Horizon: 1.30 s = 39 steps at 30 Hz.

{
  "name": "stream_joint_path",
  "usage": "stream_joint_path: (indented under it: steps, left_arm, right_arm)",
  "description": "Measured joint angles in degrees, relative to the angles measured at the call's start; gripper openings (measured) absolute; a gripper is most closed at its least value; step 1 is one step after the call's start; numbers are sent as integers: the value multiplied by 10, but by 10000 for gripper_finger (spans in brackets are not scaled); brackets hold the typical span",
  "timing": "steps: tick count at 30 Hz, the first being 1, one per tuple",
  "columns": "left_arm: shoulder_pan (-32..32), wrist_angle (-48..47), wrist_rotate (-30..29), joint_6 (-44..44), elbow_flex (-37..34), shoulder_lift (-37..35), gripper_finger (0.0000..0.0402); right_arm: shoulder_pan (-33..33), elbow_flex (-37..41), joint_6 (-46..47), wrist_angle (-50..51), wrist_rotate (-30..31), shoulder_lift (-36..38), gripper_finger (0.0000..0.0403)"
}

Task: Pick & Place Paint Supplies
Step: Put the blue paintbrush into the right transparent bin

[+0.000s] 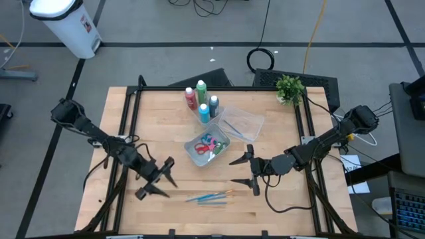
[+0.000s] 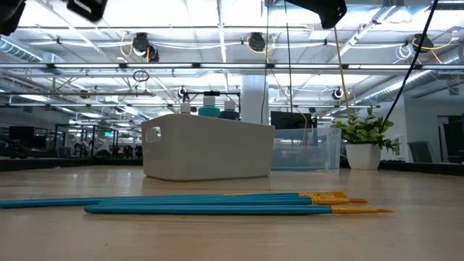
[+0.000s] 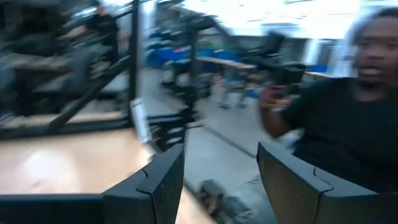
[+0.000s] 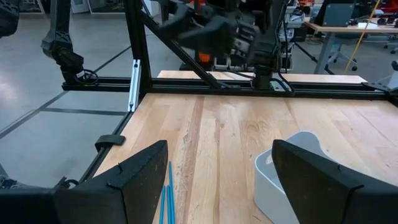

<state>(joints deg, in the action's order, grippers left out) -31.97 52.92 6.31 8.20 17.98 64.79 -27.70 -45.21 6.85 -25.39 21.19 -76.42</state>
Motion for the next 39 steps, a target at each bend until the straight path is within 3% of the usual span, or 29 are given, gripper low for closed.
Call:
stream_joint_path:
  steps: [7,10,35,39]
  left_arm:
    - [0,71,209,-55,0,0,209]
    - [-3,80,254,-68,0,0,209]
    - [-9,72,249,-66,0,0,209]
    - [-9,66,232,-62,0,0,209]
  right_arm:
    - [0,0,0,0,0,0,279]
    - [0,0,0,0,0,0,279]
    - [0,0,12,4,-1,0,279]
    - [0,0,36,-17,-34,0,279]
